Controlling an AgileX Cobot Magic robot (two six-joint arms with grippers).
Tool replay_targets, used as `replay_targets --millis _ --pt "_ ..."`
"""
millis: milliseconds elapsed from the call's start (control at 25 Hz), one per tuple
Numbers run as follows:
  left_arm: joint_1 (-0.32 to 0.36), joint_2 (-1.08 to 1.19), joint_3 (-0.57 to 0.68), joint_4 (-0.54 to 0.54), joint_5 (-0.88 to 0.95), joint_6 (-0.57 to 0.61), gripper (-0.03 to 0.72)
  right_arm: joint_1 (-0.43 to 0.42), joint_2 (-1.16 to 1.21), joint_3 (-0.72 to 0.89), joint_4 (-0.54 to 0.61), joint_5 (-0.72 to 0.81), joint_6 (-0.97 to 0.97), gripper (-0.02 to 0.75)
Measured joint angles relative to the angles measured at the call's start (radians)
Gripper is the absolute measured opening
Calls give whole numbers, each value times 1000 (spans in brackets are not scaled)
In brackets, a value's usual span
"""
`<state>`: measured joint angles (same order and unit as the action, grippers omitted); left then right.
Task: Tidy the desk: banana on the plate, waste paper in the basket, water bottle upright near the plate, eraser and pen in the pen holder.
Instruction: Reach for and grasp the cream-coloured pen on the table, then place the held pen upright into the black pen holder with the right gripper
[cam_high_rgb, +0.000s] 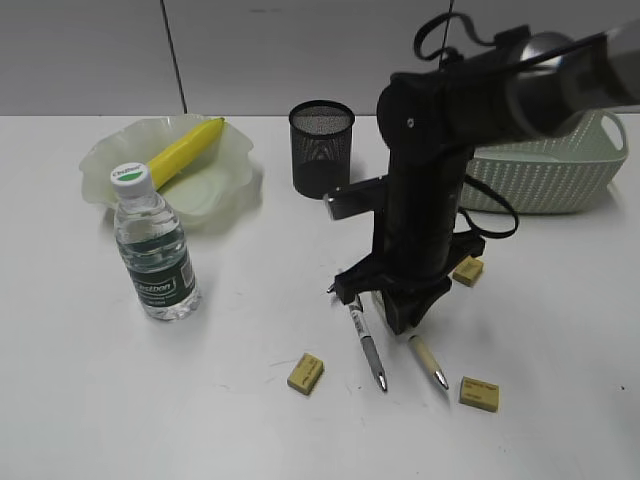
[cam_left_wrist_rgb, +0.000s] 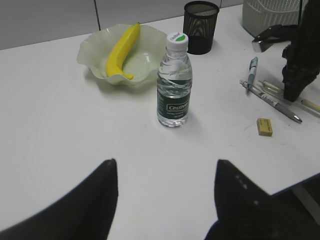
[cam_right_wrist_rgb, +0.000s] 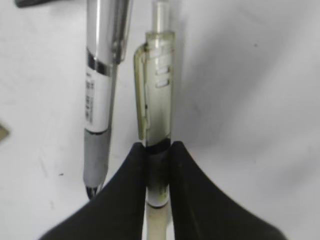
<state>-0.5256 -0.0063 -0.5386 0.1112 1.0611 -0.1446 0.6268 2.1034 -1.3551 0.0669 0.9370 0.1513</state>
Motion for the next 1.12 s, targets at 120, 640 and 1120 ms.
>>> replay_targets --millis 120,640,1120 --pt "0 0 0 0 0 0 455 0 -99 0 -8 43 1 111" --pt "0 0 0 0 0 0 445 -2 -414 0 -187 -298 28 111" --pt "0 0 0 0 0 0 445 -88 -217 0 -278 -1133 30 111"
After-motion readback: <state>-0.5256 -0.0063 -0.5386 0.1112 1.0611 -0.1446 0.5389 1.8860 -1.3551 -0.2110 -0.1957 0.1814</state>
